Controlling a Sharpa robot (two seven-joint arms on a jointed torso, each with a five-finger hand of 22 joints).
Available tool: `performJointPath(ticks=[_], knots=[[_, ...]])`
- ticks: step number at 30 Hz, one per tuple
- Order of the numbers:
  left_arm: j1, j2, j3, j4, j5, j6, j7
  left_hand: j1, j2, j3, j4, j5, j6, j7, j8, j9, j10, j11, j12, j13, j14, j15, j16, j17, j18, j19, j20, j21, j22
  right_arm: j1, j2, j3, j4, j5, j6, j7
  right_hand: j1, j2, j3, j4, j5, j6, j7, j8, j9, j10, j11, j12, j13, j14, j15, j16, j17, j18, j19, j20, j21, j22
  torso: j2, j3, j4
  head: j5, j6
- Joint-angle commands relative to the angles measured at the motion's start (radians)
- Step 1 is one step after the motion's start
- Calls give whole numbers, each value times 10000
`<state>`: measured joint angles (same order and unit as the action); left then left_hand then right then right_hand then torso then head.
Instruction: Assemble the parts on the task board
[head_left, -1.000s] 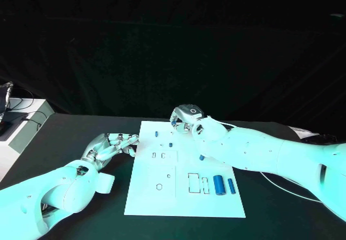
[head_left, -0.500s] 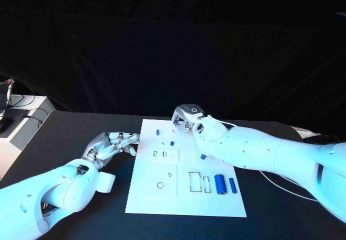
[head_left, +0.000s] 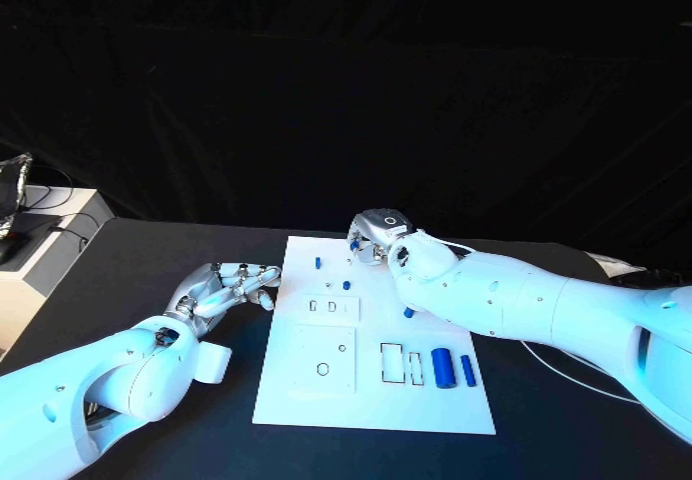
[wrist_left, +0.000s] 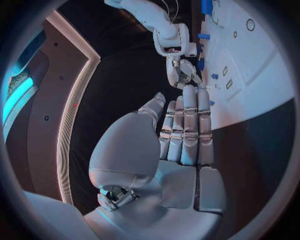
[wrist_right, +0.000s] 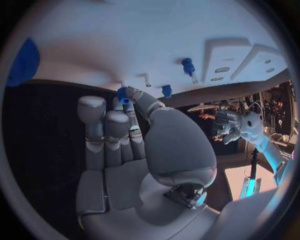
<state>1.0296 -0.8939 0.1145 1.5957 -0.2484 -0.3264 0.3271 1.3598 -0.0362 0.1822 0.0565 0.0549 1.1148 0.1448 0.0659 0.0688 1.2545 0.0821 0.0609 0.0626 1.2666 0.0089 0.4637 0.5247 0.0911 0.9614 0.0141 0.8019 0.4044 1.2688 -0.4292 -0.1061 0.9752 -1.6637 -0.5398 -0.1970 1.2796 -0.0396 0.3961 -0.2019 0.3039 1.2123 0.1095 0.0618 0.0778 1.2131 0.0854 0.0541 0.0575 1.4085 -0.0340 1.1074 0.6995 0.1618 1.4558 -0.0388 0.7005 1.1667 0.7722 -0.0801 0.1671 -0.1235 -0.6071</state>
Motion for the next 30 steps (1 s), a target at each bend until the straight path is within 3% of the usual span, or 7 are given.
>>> performJointPath(ticks=[1,13,17,20,22,26,30], knots=[[5,10,9,16,1,156,34,-48,14,-65,20,-18,-63,2,-3,-7,-92,9,5,0,-6,90,-58,-12,130,16,85,-67,-16,-7,9,0,-41,-134,278,-27,104,156,4,-39,52,16,59,35,6,718,-337,43,37,52,-24,-43,15,218,548,-111,-36,8,10,-14,1,5,21],[5,36,10,-15,2,162,25,-48,14,-65,20,-18,-63,2,-3,-7,-92,9,5,0,-6,90,-58,-12,130,16,85,-67,-16,-8,130,-2,-186,-75,222,86,52,120,19,-17,41,-171,123,10,-39,476,-256,39,28,33,26,-94,-7,229,550,-81,-196,102,37,-41,26,-32,16],[5,42,10,-24,2,166,20,-40,28,-90,18,-18,-84,9,0,-5,-109,14,8,1,-10,95,-58,-27,135,19,91,-64,-40,-8,182,-4,-283,17,107,205,-84,-62,65,64,-76,-516,230,1,-91,4,-107,45,20,-13,131,-240,-191,305,511,-4,-503,7,44,-55,38,-32,9],[5,45,10,-34,2,168,15,-40,28,-90,18,-18,-84,9,0,-5,-109,14,8,1,-10,95,-58,-27,135,19,91,-64,-40,-8,211,-6,-329,119,8,328,-230,-420,28,172,-403,-902,328,-8,-115,-638,82,49,13,-19,253,-339,-275,443,474,101,-1014,-207,47,-52,28,-3,4],[5,48,10,-40,2,172,13,-40,28,-90,18,-18,-84,9,0,-5,-109,14,8,1,-10,95,-58,-27,135,19,91,-64,-40,-7,215,-6,-338,163,-41,385,-220,-688,-334,239,-345,-1162,365,5,-117,-1331,243,58,18,-14,366,-421,-364,553,464,200,-1367,-375,47,-52,27,-9,-4],[5,47,10,-53,2,174,3,-35,43,-89,19,-18,-81,-2,4,-3,-109,12,10,2,-13,96,-59,-32,135,17,93,-64,-46,-7,162,-7,-278,214,-158,443,396,-811,-1578,699,-321,-1701,306,4,-127,-1948,364,45,13,25,460,-520,-623,826,532,387,-1971,-712,50,-46,21,20,-46],[5,30,10,-67,2,175,-3,-35,43,-89,19,-18,-81,-2,4,-3,-109,12,10,2,-13,96,-59,-32,135,17,93,-64,-46,-2,9,-8,-104,233,-265,438,731,-935,-1783,936,110,-1888,213,-5,-128,-2072,387,44,12,9,475,-483,-753,858,541,408,-2065,-787,51,-35,14,1,-27]])
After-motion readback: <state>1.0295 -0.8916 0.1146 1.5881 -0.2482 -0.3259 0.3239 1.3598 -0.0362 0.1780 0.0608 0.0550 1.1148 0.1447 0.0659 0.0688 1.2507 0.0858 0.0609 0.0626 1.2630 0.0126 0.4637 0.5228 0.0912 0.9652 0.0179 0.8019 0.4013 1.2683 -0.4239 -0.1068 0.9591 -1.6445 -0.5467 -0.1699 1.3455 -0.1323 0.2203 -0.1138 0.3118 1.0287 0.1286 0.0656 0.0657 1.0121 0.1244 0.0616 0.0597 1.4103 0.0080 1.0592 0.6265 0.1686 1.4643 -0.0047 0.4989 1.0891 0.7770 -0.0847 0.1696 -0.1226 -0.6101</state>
